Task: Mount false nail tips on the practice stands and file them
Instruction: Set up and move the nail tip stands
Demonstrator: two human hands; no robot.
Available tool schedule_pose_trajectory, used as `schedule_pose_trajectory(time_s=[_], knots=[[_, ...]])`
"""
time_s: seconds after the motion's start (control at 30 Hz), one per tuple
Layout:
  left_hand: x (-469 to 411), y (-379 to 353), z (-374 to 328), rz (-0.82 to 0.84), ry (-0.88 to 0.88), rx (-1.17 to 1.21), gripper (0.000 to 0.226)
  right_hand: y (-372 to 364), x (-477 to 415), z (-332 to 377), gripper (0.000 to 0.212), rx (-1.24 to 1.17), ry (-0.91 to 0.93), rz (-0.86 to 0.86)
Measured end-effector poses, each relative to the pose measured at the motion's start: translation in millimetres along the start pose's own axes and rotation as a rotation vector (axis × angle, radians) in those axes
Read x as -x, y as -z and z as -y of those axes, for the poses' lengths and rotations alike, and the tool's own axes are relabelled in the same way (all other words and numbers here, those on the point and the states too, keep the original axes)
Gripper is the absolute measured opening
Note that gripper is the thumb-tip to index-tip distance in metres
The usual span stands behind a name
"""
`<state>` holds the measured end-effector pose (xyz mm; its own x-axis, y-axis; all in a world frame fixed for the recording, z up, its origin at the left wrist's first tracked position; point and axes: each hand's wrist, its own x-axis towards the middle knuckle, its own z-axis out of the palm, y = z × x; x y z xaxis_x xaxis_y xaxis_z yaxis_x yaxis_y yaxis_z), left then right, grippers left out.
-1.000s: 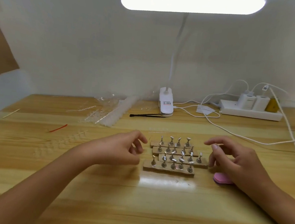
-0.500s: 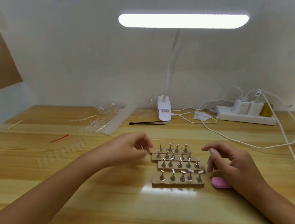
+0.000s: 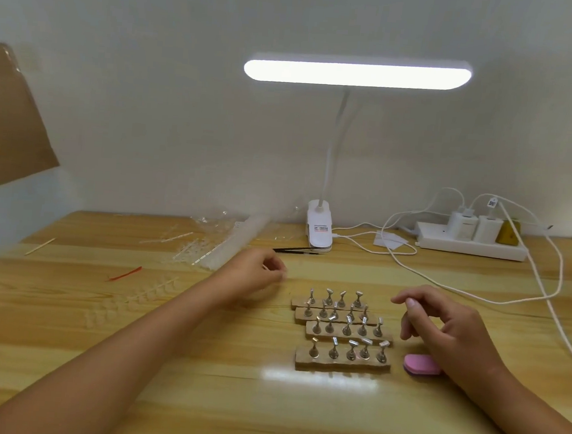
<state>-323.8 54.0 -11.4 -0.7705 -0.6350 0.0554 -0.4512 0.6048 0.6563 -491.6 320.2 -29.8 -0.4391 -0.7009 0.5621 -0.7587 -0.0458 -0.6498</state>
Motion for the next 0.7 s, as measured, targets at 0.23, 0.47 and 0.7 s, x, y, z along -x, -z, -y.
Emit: schedule_pose_trajectory(time_s=[0.23, 0.47, 0.7], knots=[[117.3, -27.8, -9.8, -0.087, 0.009, 0.628, 0.013, -2.7, 1.7, 8.4, 0.027, 0.140, 0.052, 0.043], [142.3, -45.2, -25.5, -0.041, -0.031, 0.594, 0.011, 0.9, 12.8, 18.1, 0.023, 0.167, -0.048, 0.049], [134.8, -45.4, -18.7, -0.021, 0.013, 0.635, 0.011, 0.4, 20.9, 19.0, 0.023, 0.030, -0.149, 0.170]])
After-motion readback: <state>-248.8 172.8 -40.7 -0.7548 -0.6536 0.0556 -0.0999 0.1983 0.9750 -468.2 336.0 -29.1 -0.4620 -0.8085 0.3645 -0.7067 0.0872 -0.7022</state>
